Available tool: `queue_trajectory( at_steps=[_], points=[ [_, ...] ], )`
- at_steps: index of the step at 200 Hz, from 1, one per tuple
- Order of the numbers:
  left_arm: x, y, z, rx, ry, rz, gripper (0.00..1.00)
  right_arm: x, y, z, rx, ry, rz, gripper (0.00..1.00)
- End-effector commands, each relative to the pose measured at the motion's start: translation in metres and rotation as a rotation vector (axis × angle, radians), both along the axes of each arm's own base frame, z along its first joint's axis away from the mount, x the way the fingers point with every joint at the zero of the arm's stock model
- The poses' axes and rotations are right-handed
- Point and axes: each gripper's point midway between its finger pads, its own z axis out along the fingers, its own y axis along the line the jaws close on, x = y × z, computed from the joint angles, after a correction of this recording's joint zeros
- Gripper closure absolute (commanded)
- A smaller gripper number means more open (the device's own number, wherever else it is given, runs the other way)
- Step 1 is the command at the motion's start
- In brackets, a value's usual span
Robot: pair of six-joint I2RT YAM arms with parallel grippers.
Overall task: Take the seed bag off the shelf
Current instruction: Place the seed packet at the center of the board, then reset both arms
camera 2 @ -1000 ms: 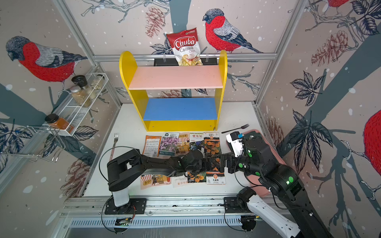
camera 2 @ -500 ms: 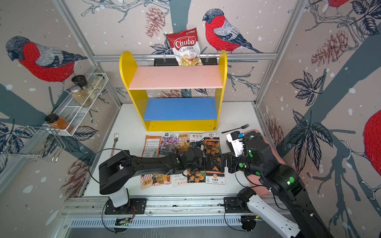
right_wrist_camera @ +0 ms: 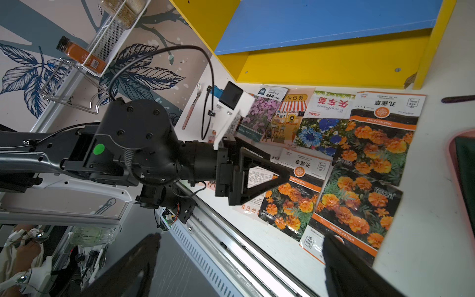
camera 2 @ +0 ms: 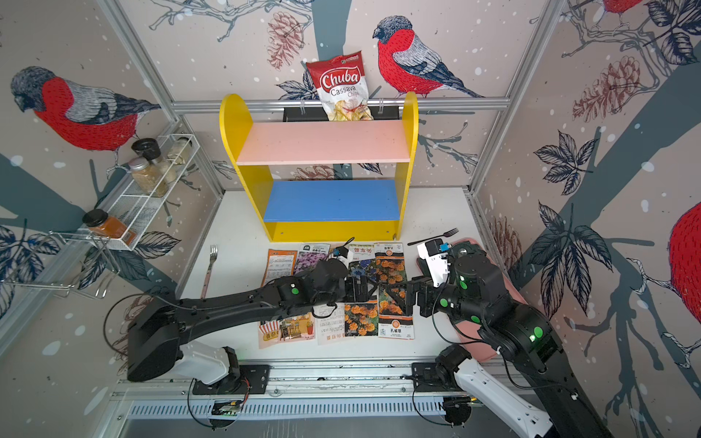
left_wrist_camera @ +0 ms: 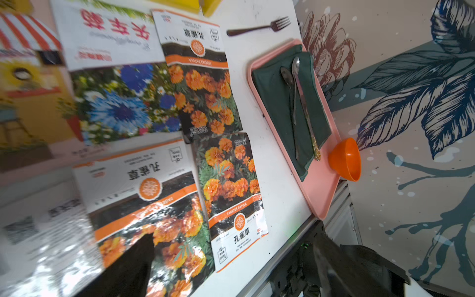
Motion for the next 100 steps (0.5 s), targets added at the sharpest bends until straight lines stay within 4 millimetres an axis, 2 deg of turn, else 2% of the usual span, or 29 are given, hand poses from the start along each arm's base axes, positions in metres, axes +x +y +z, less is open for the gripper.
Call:
queue_trajectory(
  at_steps=[1, 18, 56, 100],
  points=[
    [0.008, 0.037, 0.007, 0.097, -0.077, 0.023, 0.04, 0.011, 0.007, 0.011, 0.025, -0.073, 0.003, 0.00],
    [0.013, 0.061, 0.018, 0.123, -0.141, 0.051, 0.04, 0.018, 0.011, 0.013, 0.042, -0.103, 0.002, 0.00],
    [0.024, 0.121, 0.043, 0.183, -0.238, 0.149, 0.04, 0.045, 0.006, 0.016, 0.018, -0.192, -0.101, 0.00],
    [0.029, 0.184, 0.074, 0.221, -0.341, 0.276, 0.04, 0.071, 0.009, -0.010, -0.056, -0.197, -0.153, 0.00]
  ],
)
